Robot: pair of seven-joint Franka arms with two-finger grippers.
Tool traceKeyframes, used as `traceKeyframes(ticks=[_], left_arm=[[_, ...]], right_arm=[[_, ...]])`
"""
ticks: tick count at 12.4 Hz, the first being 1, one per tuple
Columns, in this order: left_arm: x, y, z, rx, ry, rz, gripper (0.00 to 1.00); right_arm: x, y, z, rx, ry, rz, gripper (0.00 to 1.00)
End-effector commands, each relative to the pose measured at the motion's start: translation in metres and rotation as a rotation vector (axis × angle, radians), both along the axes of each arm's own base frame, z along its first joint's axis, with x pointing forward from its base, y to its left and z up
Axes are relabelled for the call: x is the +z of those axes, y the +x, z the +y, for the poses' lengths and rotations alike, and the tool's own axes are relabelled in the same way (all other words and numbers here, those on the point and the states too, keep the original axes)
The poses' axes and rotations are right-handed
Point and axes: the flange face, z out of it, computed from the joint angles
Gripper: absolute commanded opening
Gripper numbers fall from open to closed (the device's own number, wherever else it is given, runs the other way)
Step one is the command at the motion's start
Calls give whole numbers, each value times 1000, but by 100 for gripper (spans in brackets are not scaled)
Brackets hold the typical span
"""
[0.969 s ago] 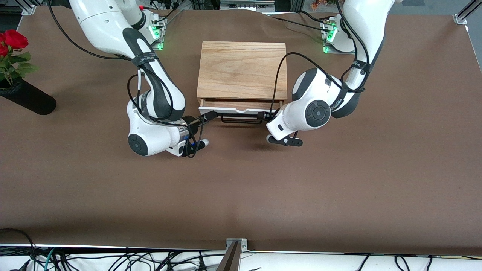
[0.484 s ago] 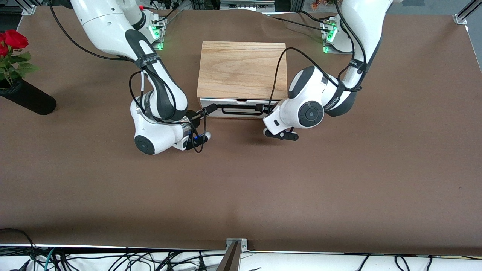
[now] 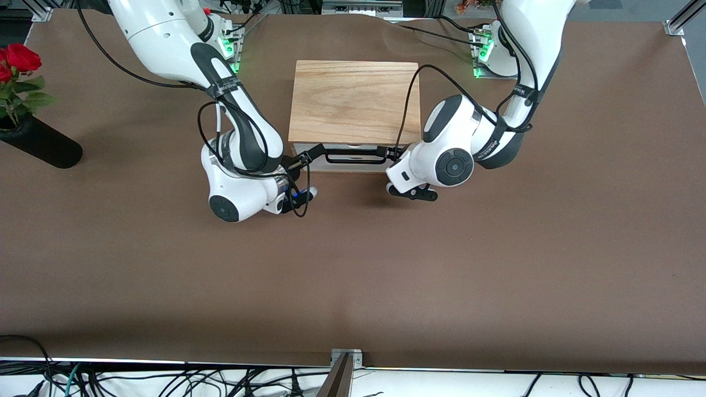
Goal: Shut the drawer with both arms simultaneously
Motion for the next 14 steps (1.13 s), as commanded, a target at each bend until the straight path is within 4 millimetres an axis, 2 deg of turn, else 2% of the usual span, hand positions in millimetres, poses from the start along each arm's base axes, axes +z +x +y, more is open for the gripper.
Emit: traceKeyframes(ticks=[1, 3, 5, 7, 9, 10, 12, 13, 14], left_arm=[[13, -10, 8, -17, -7, 41, 100], [29, 8, 17, -2, -14, -5, 100], [65, 43, 36, 28, -25, -103, 100], [102, 75, 60, 26, 25, -232, 100], [124, 98, 93, 2, 132, -340, 100], [133, 104, 106, -22, 205, -394, 100], [176, 106, 130, -54, 316, -509, 100], [199, 108, 152, -17, 322, -537, 100], [223, 102, 169, 4, 322, -541, 100]], right_arm=[[26, 19, -14, 7, 23, -54, 100], [48, 51, -38, -51, 31, -126, 100], [75, 79, -65, -66, 35, -214, 100], [92, 106, -101, -42, -7, -362, 100], [115, 137, -166, 4, 41, -497, 100], [127, 144, -192, 13, 1, -529, 100], [167, 140, -212, 6, -49, -544, 100], [196, 132, -216, -9, -95, -546, 100], [236, 120, -219, -21, -217, -582, 100]])
